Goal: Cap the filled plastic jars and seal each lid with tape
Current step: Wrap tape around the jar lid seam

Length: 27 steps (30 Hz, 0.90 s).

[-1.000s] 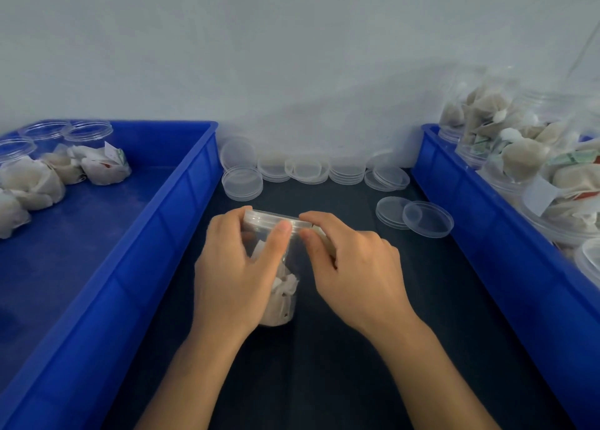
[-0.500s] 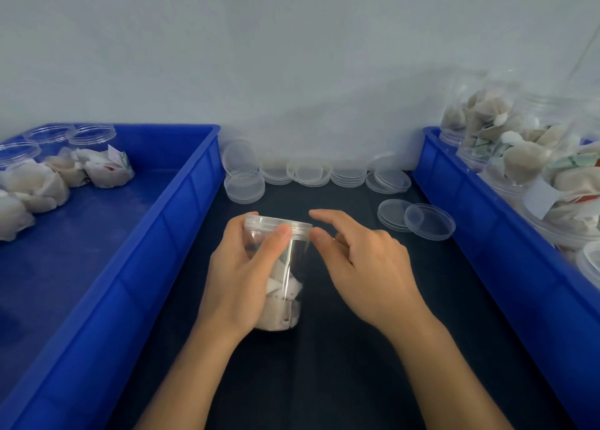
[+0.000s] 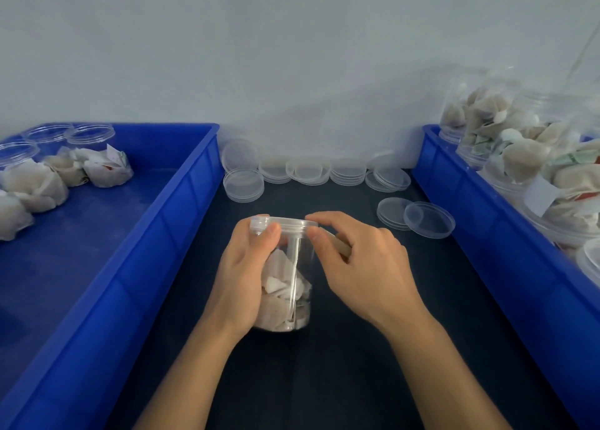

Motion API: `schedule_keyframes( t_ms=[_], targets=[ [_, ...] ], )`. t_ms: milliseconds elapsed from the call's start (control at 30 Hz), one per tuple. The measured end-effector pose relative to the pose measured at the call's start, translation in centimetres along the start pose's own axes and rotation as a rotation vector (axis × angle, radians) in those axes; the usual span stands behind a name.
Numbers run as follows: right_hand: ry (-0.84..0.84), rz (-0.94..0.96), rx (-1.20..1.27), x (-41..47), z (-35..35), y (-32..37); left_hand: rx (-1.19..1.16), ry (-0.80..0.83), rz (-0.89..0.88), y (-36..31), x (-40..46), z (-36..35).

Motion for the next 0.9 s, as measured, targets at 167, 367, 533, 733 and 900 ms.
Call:
schedule_keyframes(
  t_ms=[167, 367, 533, 733, 900],
  targets=[
    [-0.109, 0.027, 0.063, -0.4, 0.1, 0.2, 0.021, 0.011, 0.009, 0.2, -0.1, -0.1],
    [-0.189, 0.055, -0.050, -0.8, -0.1, 1.3, 0.052, -0.114, -0.153, -0.2, -0.7, -1.0],
    [-0.070, 0.048, 0.012, -0.8, -0.2, 0.9, 0.159, -0.087, -0.146, -0.2, -0.5, -1.1],
    [0.003, 0.054, -0.041, -0.2, 1.0, 0.0, 0.137, -0.108, -0.117, -0.4, -0.4, -0.8],
    [0.031, 0.067, -0.066, 0.3, 1.0, -0.8, 0.109, -0.102, -0.111, -0.1, -0.1, -0.5]
  ],
)
Point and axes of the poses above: each hand's wrist, its own x-axis towards the middle knuckle, its own z-axis out of the back of the hand, y = z × x, the point moved 1 cm from there along x, towards the middle knuckle, and after that the axes turned 13 degrees about -x, right-handed, at the moved point
